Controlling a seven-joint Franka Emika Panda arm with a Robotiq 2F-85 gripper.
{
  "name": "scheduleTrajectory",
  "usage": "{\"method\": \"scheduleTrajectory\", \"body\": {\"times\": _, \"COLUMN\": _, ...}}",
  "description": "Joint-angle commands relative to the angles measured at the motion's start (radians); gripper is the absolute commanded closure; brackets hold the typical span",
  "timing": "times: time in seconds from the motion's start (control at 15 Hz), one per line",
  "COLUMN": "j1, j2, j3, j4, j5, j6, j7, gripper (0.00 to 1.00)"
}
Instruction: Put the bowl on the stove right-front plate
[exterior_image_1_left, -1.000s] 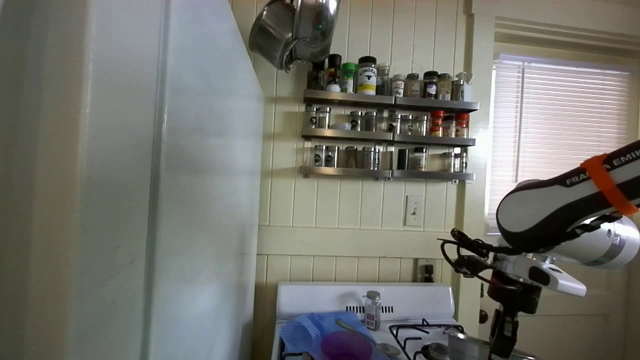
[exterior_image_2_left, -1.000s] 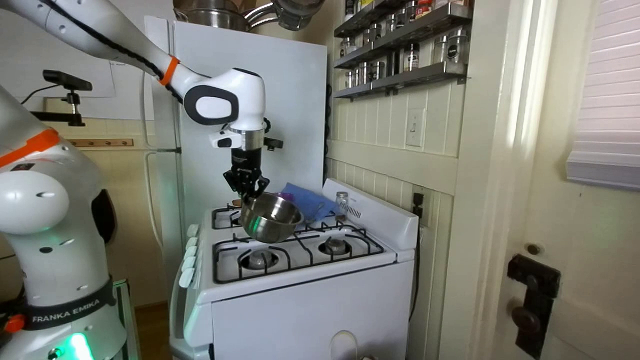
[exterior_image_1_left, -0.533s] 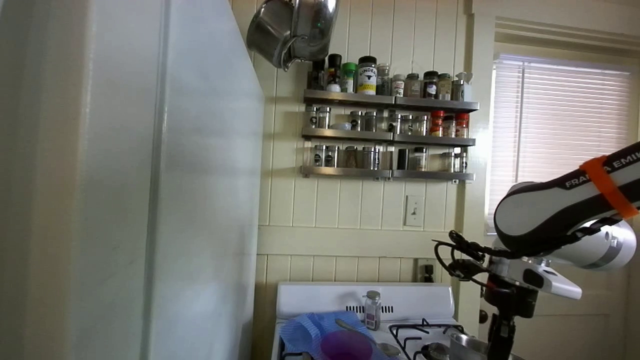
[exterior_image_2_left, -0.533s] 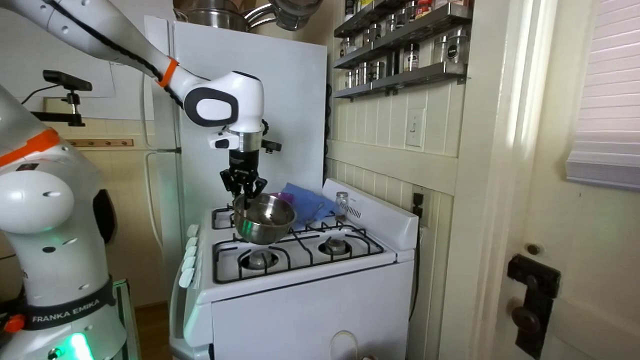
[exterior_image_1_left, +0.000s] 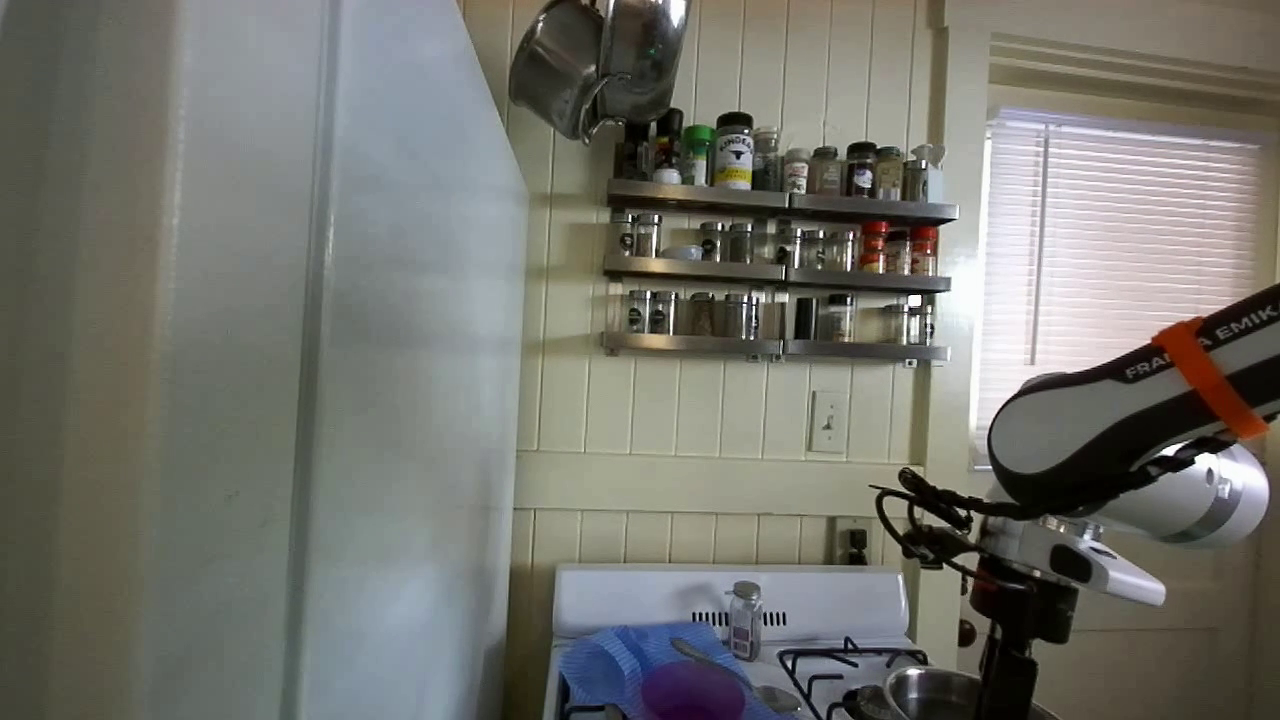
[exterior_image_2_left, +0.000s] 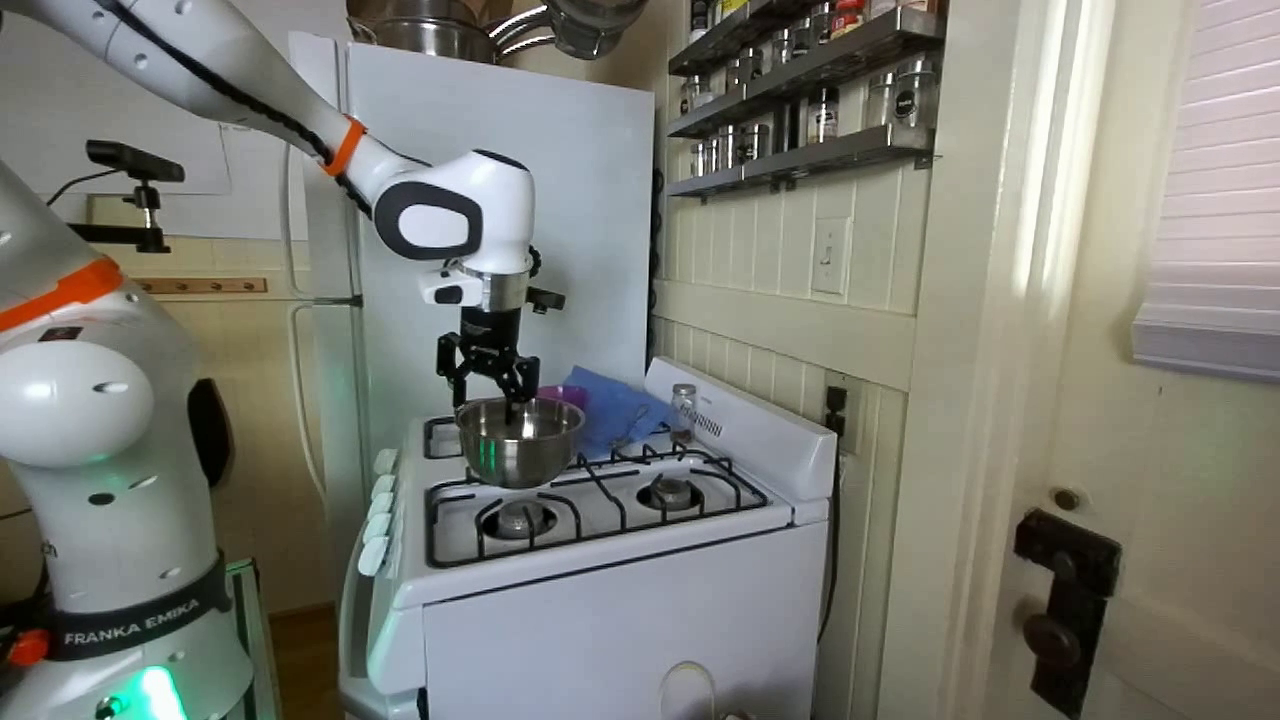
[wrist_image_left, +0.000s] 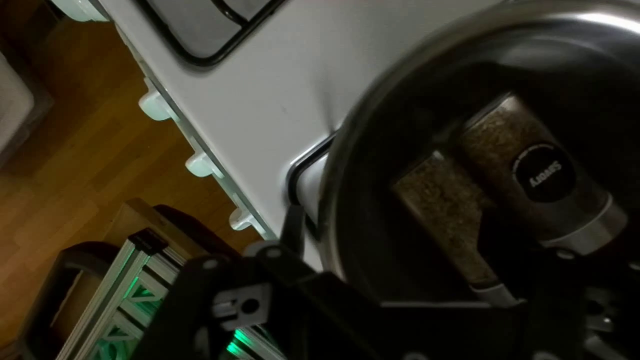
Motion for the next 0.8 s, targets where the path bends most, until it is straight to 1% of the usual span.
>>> {"method": "scheduleTrajectory", "body": {"times": 0.0, "j1": 0.020, "j2": 0.010, "j3": -0.035, "j4": 0.000, "j5": 0.001, "j6": 0.005, "j7": -0.053, "gripper": 0.00}}
{"method": "scheduleTrajectory", "body": {"times": 0.13, "j1": 0.040, "j2": -0.003, "j3": -0.063, "j4": 0.001, "j5": 0.016, "j6": 0.028, "j7": -0.160, "gripper": 0.00}}
{"method": "scheduleTrajectory", "body": {"times": 0.2, "j1": 0.051, "j2": -0.037, "j3": -0.075, "j4": -0.022, "j5": 0.019, "j6": 0.037, "j7": -0.228, "gripper": 0.00}}
{"method": "scheduleTrajectory", "body": {"times": 0.33, "j1": 0.058, "j2": -0.066, "j3": -0.088, "j4": -0.022, "j5": 0.019, "j6": 0.036, "j7": -0.322, "gripper": 0.01}}
{"method": "scheduleTrajectory", "body": {"times": 0.53, "j1": 0.064, "j2": -0.125, "j3": -0.100, "j4": -0.021, "j5": 0.014, "j6": 0.012, "j7": -0.462, "gripper": 0.00}}
{"method": "scheduleTrajectory", "body": {"times": 0.67, "j1": 0.066, "j2": -0.180, "j3": -0.109, "j4": -0.019, "j5": 0.010, "j6": -0.018, "j7": -0.554, "gripper": 0.00}}
{"method": "scheduleTrajectory", "body": {"times": 0.73, "j1": 0.067, "j2": -0.214, "j3": -0.117, "j4": -0.017, "j5": 0.003, "j6": -0.051, "j7": -0.602, "gripper": 0.00}}
